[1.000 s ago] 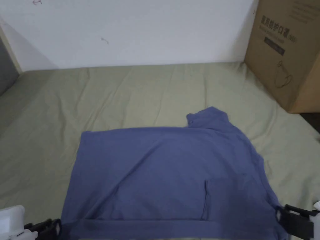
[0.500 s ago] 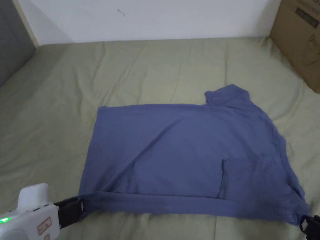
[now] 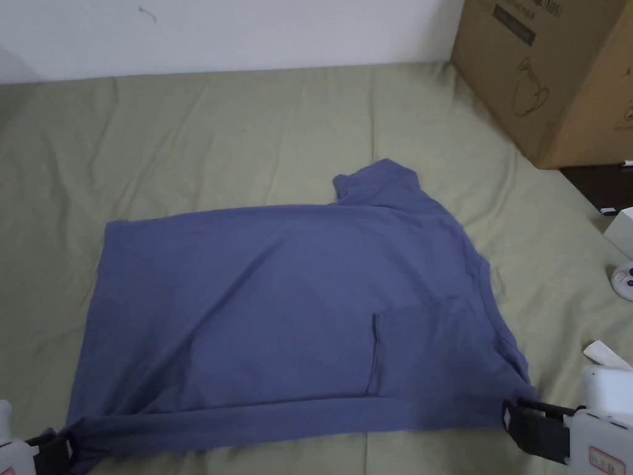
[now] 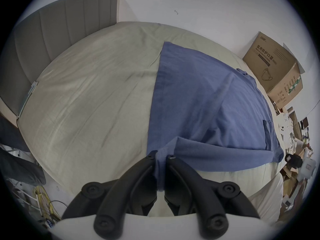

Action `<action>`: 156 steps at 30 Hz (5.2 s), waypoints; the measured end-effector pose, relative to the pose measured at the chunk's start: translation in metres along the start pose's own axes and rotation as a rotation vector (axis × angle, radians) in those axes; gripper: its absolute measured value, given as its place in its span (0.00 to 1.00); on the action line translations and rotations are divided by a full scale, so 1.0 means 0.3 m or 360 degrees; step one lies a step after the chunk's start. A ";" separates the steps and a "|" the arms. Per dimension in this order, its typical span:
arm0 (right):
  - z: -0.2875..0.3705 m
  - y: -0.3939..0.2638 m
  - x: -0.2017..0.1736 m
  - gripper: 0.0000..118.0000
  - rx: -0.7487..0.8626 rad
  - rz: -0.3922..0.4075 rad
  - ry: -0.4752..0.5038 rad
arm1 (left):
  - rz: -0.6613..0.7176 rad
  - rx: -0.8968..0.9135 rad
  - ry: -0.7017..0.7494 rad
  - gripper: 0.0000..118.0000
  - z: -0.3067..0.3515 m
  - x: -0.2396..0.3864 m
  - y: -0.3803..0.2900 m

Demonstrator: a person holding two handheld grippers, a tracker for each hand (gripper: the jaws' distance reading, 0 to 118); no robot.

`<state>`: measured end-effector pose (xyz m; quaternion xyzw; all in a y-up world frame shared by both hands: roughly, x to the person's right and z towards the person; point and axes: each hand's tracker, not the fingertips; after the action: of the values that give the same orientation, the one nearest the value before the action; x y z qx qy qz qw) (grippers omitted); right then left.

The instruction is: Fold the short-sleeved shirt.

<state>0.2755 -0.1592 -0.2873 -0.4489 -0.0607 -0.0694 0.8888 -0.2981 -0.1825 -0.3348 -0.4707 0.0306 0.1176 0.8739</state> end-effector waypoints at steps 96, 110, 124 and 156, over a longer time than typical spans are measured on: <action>-0.012 0.036 0.123 0.04 -0.0364 -0.0284 0.0114 | -0.0275 -0.0101 -0.0003 0.05 0.163 -0.005 -0.017; 0.063 0.131 0.038 0.50 0.0029 -0.0010 0.0007 | -0.0042 0.0190 -0.0130 0.16 0.217 -0.018 0.036; -0.252 0.368 -0.074 0.54 -0.0059 -0.0109 0.0260 | -0.0154 0.0095 -0.0176 0.00 -0.011 0.175 0.191; -0.723 0.750 -0.101 0.02 -0.0261 0.0067 0.0051 | -0.0103 -0.0149 0.0112 0.86 -0.658 0.155 0.785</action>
<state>0.2957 -0.2000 -0.5981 -0.5203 -0.0312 -0.0625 0.8511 -0.2969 -0.2135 -0.6439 -0.5157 0.0405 0.0739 0.8526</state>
